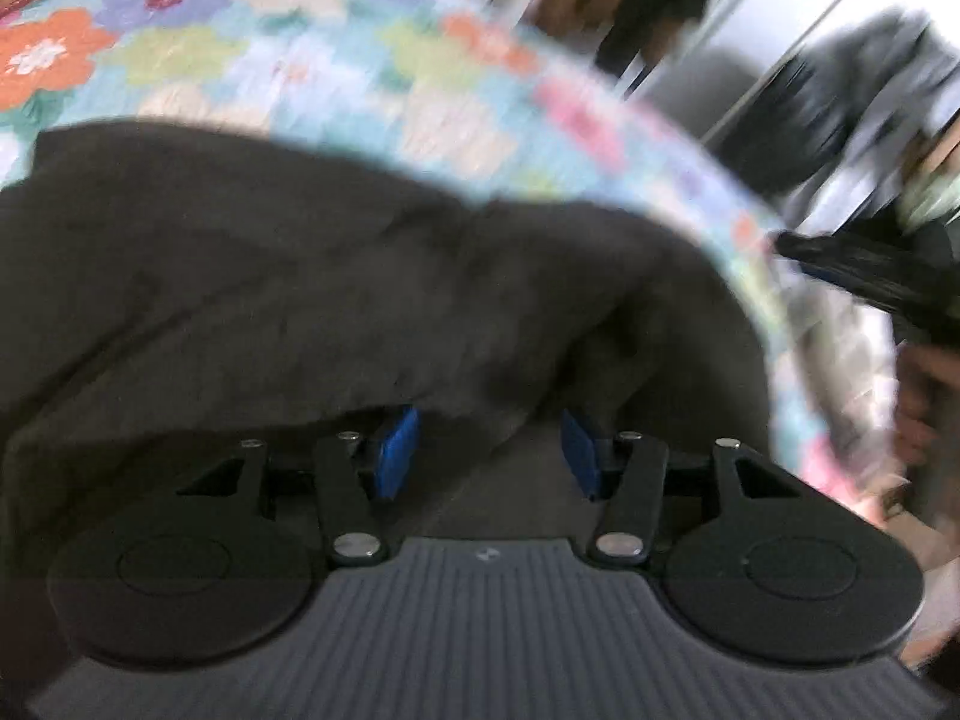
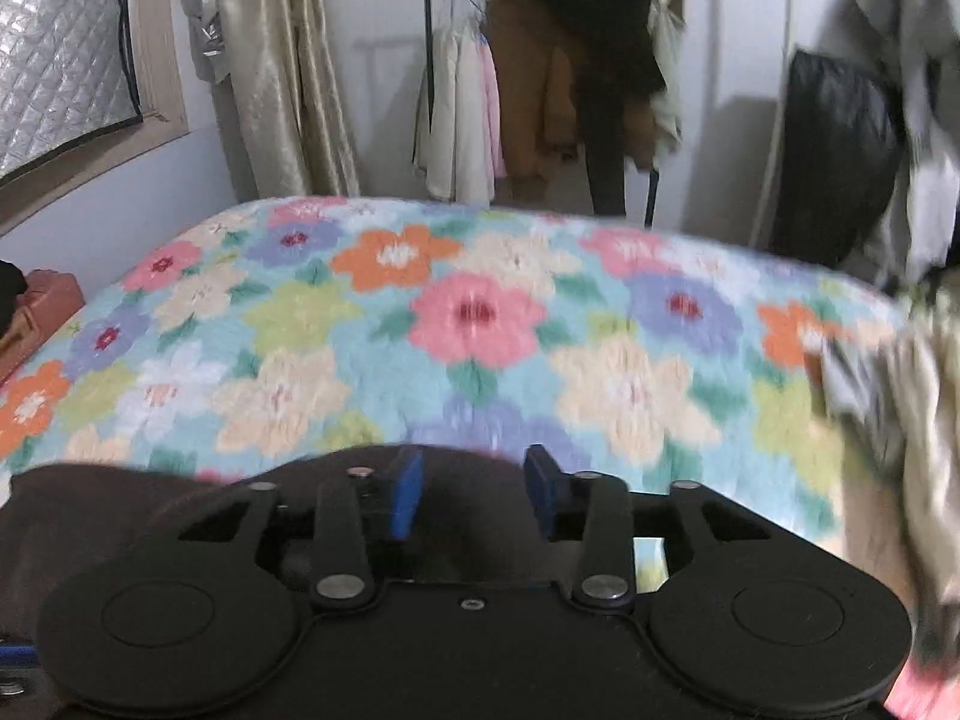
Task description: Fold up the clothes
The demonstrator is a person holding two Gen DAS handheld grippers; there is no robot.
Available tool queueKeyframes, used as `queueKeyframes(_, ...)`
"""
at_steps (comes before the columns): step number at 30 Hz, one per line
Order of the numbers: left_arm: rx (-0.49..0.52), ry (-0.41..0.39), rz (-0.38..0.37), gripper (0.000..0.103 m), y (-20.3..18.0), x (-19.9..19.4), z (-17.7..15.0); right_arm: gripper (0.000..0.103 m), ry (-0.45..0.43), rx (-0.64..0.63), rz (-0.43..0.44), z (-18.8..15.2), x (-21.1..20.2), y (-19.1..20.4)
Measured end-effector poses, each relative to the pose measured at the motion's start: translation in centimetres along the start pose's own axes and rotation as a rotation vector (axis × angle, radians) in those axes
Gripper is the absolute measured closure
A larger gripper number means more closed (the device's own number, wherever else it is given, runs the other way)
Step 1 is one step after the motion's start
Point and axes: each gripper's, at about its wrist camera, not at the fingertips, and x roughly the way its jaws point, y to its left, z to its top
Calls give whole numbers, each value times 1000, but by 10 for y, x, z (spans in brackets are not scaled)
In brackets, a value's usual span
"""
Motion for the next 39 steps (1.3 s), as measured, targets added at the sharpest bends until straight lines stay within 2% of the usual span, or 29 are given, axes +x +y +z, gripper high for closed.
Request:
queueKeyframes(2, -6, 2, 26, 51, 3, 1, -1, 55, 29, 39, 32, -31, -11, -10)
queueKeyframes(4, -24, -18, 11, 51, 2, -8, -1, 52, 55, 64, 73, -62, -25, -22)
queueKeyframes(8, 8, -51, -33, 38, -13, -27, -5, 49, 119, 60, 155, -117, -57, -42)
queueKeyframes(10, 21, -44, -47, 37, -25, -27, -11, 45, 133, 28, 188, -138, -71, -52)
queueKeyframes(13, 22, -1, -83, 37, -44, -22, -24, 40, 79, 1, 228, -170, -85, -70)
queueKeyframes(15, 19, 18, -91, 37, -52, -19, -31, 40, 28, 21, 219, -191, -86, -83)
queueKeyframes(17, 17, 20, -89, 37, -64, -12, -36, 40, 64, 72, 190, -199, -77, -91)
queueKeyframes(19, 18, 21, -114, 36, -75, -5, -38, 40, 82, 114, 232, -197, -71, -94)
queueKeyframes(20, 21, 30, -149, 36, -79, -2, -38, 40, 85, 123, 262, -194, -69, -93)
queueKeyframes(22, 8, 89, -268, 36, -86, 10, -42, 39, 80, 105, 306, -189, -67, -87)
queueKeyframes(24, 13, 145, -318, 36, -90, 20, -48, 35, 66, 81, 317, -187, -65, -81)
queueKeyframes(29, 57, 156, -284, 36, -97, 30, -55, 28, 107, 97, 334, -198, -56, -72)
queueKeyframes(33, 151, 76, -193, 36, -111, 27, -56, 19, 131, 53, 310, -207, -48, -61)
queueKeyframes(37, 273, 23, -102, 36, -124, 30, -56, 21, 120, -21, 249, -214, -38, -49)
queueKeyframes(38, 280, 25, -99, 36, -125, 31, -55, 23, 109, -39, 239, -214, -38, -48)
queueKeyframes(39, 278, 29, -100, 36, -125, 32, -55, 29, 100, -54, 227, -214, -39, -47)
